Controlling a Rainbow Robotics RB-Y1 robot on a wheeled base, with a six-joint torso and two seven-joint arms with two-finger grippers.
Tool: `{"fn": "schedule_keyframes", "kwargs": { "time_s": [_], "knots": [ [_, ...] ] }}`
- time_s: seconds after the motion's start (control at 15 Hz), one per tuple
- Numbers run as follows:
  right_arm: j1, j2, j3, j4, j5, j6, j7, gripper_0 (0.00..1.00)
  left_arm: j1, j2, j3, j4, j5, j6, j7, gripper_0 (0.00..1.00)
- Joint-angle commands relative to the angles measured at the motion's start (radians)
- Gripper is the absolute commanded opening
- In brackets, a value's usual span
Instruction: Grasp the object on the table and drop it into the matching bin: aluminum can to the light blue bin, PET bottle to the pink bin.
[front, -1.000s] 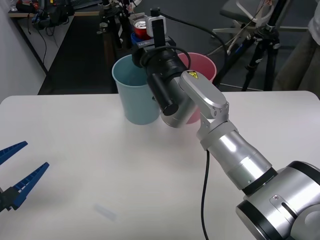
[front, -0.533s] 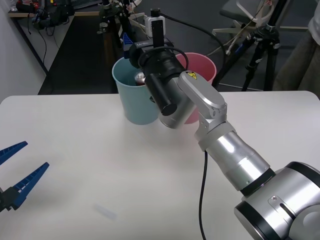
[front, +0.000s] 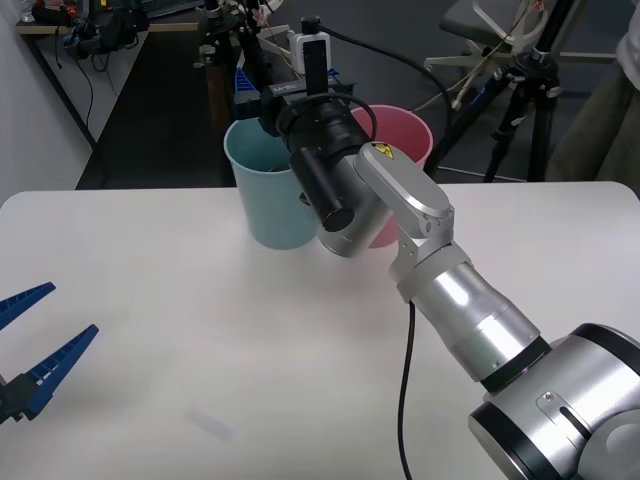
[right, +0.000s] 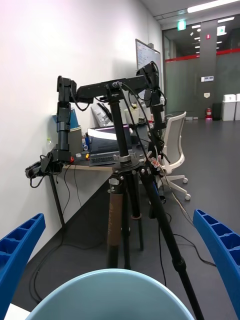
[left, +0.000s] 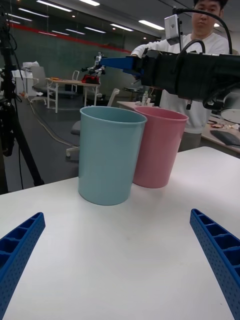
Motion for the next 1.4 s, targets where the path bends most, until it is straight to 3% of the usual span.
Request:
{"fn": "schedule_keyframes", "kwargs": {
  "time_s": [0.07,0.33,0.6,0.93,1.13,1.4],
  "knots": [
    [0.003,0.000,-0.008,0.000,0.008,-0.024,0.000,1.00,0.000,0.000,0.000,0.000,0.000,0.000,0.000,1.00],
    [0.088,-0.020,-0.026,-0.105,0.056,-0.101,0.000,1.00,0.000,0.000,0.000,0.000,0.000,0.000,0.000,1.00],
    [0.236,-0.104,0.029,-0.316,0.070,-0.117,-0.002,1.00,0.000,0.000,0.000,0.000,0.000,0.000,0.000,1.00],
    [0.410,-0.279,0.044,-0.526,0.031,-0.259,-0.038,1.00,0.000,0.000,0.000,0.000,0.000,0.000,0.000,1.00],
    [0.510,-0.419,0.034,-0.611,-0.056,-0.352,-0.054,1.00,0.000,0.000,0.000,0.000,0.000,0.000,0.000,1.00],
    [0.672,-0.604,-0.061,-0.658,-0.148,-0.565,-0.066,1.00,0.000,0.000,0.000,0.000,0.000,0.000,0.000,1.00]
  ]
}}
